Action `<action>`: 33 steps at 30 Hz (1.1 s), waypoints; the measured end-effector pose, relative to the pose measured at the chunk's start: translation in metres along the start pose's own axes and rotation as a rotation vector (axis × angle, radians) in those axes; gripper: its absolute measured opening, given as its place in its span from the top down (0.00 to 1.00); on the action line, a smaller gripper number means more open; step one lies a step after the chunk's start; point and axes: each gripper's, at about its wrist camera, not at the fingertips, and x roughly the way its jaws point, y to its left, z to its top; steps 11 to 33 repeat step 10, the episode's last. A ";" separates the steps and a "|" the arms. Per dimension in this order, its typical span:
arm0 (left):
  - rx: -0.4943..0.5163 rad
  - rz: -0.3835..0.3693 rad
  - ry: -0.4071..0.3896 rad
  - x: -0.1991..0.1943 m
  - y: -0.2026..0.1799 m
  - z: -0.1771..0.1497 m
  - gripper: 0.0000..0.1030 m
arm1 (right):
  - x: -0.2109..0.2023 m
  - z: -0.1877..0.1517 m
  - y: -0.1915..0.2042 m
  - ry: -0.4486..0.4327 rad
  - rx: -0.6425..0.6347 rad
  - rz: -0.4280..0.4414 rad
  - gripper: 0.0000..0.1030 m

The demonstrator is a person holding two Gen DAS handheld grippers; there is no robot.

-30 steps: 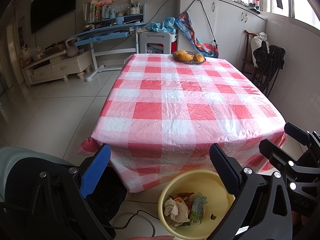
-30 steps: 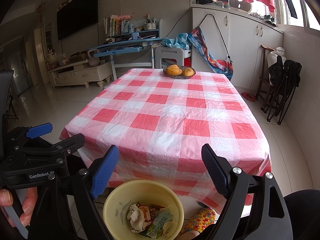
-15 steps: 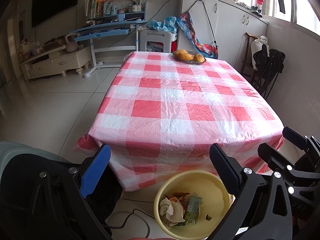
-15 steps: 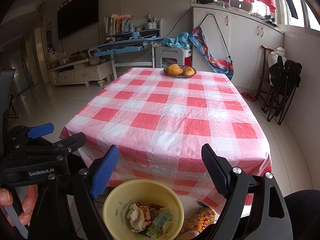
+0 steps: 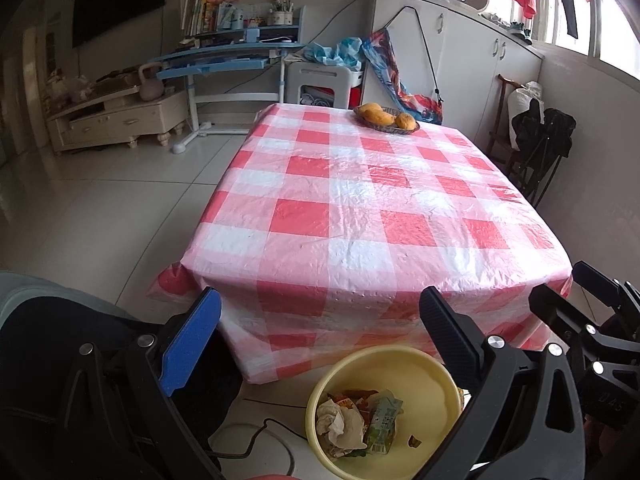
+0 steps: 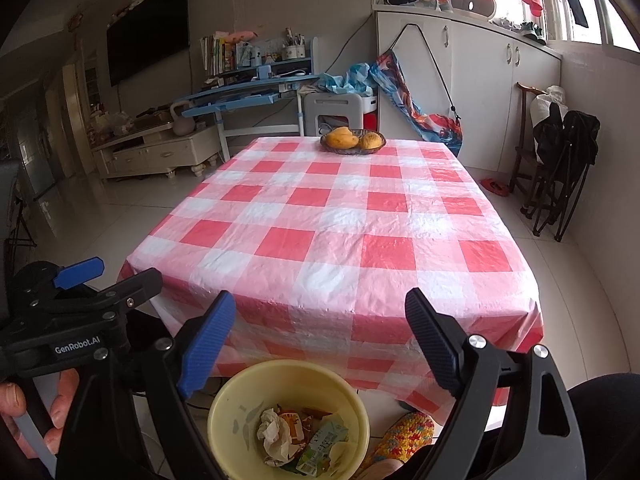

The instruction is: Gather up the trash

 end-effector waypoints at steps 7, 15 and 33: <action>0.043 0.023 0.112 0.016 -0.001 -0.001 0.07 | -0.003 0.000 -0.008 -0.003 -0.004 -0.004 0.18; 0.013 0.022 0.140 0.021 0.005 -0.001 0.07 | -0.003 0.001 -0.007 -0.004 -0.006 -0.006 0.17; 0.013 0.022 0.140 0.021 0.005 -0.001 0.07 | -0.003 0.001 -0.007 -0.004 -0.006 -0.006 0.17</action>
